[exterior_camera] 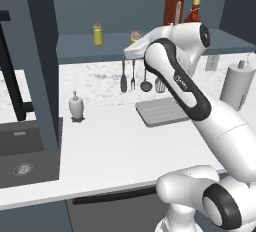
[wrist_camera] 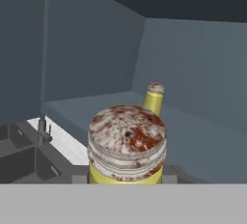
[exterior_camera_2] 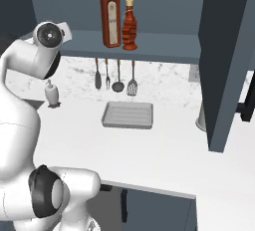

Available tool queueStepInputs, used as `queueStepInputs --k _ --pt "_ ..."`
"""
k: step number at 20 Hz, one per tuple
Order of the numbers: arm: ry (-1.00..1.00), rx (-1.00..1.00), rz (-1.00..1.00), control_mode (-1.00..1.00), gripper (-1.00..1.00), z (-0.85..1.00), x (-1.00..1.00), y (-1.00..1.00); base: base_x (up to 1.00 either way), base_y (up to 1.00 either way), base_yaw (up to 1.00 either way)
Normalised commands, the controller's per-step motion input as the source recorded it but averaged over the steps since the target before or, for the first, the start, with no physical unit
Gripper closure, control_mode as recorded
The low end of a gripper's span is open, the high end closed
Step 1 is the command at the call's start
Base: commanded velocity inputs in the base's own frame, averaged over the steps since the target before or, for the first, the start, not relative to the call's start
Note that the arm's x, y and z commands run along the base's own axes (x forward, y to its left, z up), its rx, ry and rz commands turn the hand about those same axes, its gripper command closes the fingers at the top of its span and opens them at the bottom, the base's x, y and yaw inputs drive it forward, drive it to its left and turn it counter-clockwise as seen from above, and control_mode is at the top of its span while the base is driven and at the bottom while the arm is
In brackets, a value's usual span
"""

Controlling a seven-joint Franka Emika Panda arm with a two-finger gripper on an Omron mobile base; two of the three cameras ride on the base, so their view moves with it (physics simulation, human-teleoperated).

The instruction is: Put the shaker and condiment bottle from the counter next to their counterparts in the cabinet.

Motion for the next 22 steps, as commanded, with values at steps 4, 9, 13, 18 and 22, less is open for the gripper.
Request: queueStepInputs --k 4,9,13,18,22 --pt "0.00 0.00 0.00 -1.00 1.00 -0.07 0.44 0.19 0.00 0.00 0.00" --pt "0.00 0.00 0.00 -1.00 1.00 -0.06 0.50 0.23 0.00 0.00 0.00" --pt "0.03 0.00 0.00 -1.00 1.00 -0.16 0.47 0.08 0.00 0.00 0.00" --pt "0.10 0.00 0.00 -1.00 1.00 -0.21 0.42 0.00 0.00 0.00 0.00" --pt "0.09 0.00 0.00 -1.00 1.00 -0.13 0.41 0.00 0.00 0.00 0.00"
